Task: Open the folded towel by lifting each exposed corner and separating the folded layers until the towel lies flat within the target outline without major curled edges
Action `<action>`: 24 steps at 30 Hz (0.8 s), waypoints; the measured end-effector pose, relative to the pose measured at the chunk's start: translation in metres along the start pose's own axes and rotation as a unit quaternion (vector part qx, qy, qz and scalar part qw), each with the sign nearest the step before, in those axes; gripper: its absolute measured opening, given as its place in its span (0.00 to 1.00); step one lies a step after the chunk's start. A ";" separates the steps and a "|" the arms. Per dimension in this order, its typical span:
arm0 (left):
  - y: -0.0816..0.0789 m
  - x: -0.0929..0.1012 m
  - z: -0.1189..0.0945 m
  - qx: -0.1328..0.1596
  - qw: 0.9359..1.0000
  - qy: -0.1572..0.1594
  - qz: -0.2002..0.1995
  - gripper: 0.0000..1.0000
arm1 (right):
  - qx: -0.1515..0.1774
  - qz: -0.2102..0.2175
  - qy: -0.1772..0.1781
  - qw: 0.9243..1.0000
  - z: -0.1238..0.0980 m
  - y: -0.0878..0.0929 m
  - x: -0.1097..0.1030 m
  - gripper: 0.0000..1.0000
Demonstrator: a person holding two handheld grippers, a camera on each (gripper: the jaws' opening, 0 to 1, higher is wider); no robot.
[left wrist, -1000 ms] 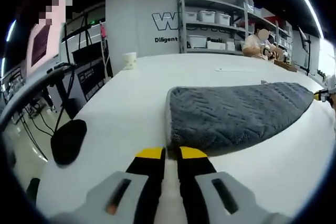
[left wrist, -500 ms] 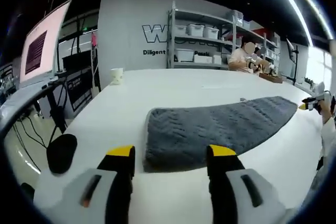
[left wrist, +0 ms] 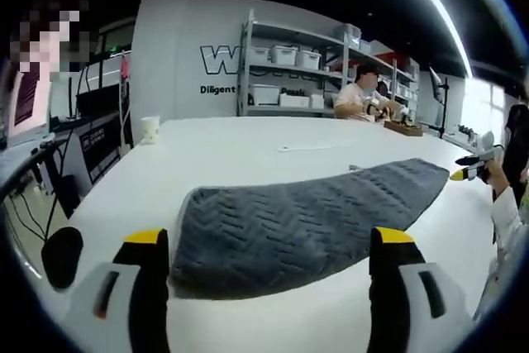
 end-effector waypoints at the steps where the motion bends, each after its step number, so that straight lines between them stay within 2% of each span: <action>1: 0.000 0.000 0.002 0.000 1.000 0.000 -0.001 0.99 | 0.002 0.001 -0.002 1.000 0.001 -0.002 -0.001 1.00; 10: -0.007 0.006 0.025 0.005 1.000 0.004 -0.005 0.99 | 0.011 0.010 -0.028 1.000 0.016 -0.017 -0.020 0.99; 13: -0.012 0.004 0.033 0.022 1.000 -0.006 -0.006 0.99 | 0.018 0.020 -0.030 0.999 0.022 -0.023 -0.022 0.99; 18: -0.018 0.004 0.050 0.038 0.999 -0.002 0.004 0.99 | 0.024 0.032 -0.037 0.999 0.041 -0.030 -0.026 0.99; 21: -0.017 0.003 0.063 0.033 0.999 -0.001 0.011 0.99 | 0.023 0.036 -0.046 0.998 0.050 -0.031 -0.031 0.99; 23: -0.012 0.001 0.070 0.015 1.000 -0.005 0.015 0.99 | 0.018 0.034 -0.049 0.998 0.055 -0.030 -0.035 0.99; 24: -0.007 0.001 0.073 -0.007 1.000 -0.006 0.017 0.99 | 0.013 0.026 -0.052 0.998 0.057 -0.029 -0.037 0.99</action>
Point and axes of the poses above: the point that each gripper's makers call its tool centre point, and the gripper's own axes: z roughly forward along the fingers, x roughly to its right, y roughly out of its underside, the point moved 5 cm from there along -z, roughly backward along the fingers, and after that the axes turned 13 degrees about y, right-handed, at the moved point
